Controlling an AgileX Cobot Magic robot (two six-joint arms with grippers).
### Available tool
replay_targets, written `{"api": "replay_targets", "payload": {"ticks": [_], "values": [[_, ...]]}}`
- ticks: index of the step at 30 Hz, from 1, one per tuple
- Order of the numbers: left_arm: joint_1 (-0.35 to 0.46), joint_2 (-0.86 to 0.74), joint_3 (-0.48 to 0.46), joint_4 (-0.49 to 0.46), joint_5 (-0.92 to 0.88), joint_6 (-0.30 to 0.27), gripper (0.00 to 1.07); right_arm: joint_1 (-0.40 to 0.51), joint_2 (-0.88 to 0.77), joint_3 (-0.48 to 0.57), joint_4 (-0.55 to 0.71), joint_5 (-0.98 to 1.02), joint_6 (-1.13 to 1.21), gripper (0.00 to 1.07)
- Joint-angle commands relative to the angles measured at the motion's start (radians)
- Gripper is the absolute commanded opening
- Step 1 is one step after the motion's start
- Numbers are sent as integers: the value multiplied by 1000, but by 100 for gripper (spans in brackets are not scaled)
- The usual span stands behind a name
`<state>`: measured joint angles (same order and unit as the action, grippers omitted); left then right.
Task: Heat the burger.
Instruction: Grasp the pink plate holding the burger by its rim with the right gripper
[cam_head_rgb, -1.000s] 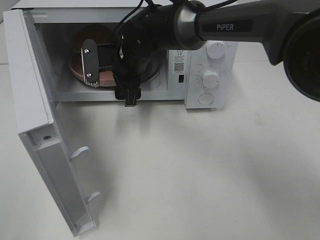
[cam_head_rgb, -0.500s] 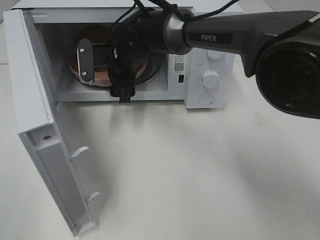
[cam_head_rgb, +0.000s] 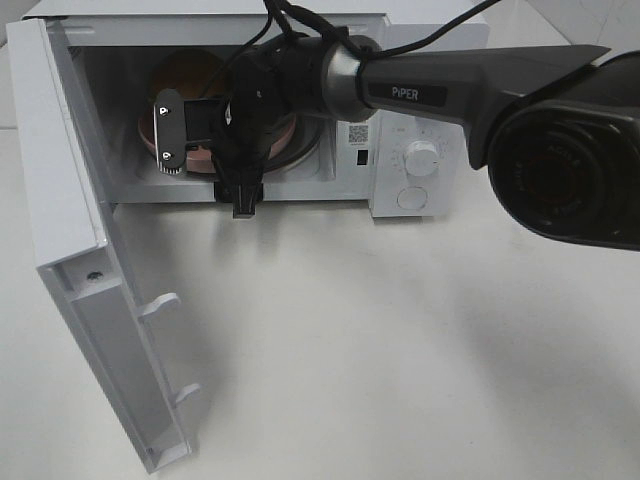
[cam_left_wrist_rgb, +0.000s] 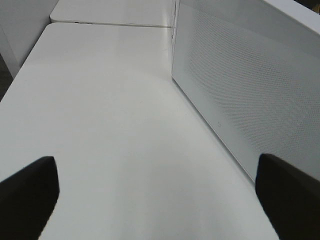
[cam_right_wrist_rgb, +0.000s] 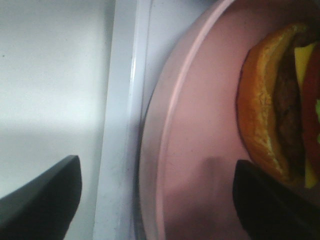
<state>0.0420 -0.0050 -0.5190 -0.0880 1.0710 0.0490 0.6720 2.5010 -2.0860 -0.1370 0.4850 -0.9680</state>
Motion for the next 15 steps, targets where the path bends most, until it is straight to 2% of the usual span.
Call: {"api": "replay_targets", "payload": {"ticks": [1, 6, 15], "values": [[0, -5, 3, 1, -4, -7, 100, -10, 1, -9, 41, -10, -69, 81], [0, -5, 3, 1, -4, -7, 100, -23, 4, -9, 124, -40, -129, 81], [0, -5, 3, 1, -4, -7, 100, -32, 4, -9, 130, -49, -134, 80]]}}
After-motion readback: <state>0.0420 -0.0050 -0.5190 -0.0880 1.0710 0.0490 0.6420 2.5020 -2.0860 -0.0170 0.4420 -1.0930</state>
